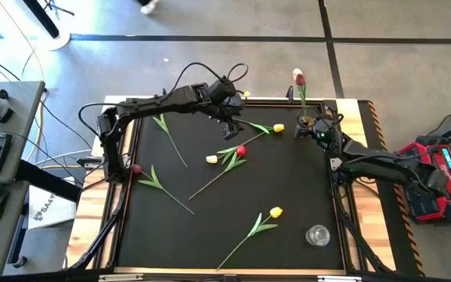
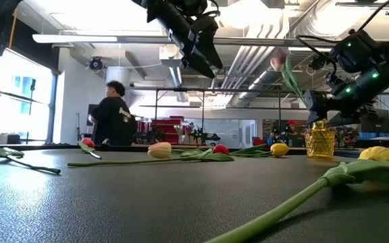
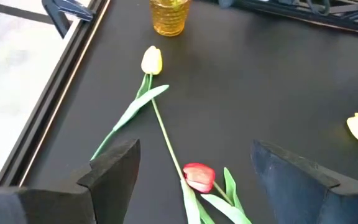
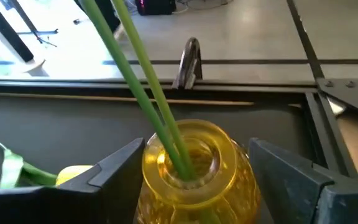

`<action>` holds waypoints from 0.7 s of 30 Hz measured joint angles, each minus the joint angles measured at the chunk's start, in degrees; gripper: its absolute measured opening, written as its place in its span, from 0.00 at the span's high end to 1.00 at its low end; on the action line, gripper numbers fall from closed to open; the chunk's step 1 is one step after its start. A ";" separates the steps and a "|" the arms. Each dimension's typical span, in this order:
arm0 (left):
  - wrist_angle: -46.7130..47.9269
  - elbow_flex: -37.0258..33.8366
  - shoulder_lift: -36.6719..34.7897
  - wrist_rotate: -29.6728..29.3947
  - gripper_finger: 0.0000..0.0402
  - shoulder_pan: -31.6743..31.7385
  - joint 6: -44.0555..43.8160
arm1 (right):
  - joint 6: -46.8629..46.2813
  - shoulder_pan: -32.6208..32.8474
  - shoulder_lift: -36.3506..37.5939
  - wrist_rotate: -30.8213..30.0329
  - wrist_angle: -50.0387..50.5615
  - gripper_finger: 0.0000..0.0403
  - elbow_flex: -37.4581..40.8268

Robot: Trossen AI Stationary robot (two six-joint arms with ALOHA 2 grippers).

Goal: Sort flowers into vase by color
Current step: Adjust the yellow flower vase, then put the white flower into the yellow flower vase

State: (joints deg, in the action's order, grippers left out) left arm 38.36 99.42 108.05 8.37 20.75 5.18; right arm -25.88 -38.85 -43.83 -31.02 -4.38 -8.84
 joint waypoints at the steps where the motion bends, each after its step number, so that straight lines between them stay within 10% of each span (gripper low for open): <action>1: 0.00 0.00 0.00 -0.07 0.27 -0.09 0.15 | -0.01 0.00 0.91 0.27 1.25 0.32 0.00; 21: -1.50 0.00 0.00 0.20 0.27 -0.16 0.96 | -0.66 0.00 21.23 8.06 15.95 0.32 -6.24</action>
State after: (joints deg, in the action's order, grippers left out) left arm 36.87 99.42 108.05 8.58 20.58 6.14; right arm -26.54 -38.85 -22.60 -22.97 11.58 -15.08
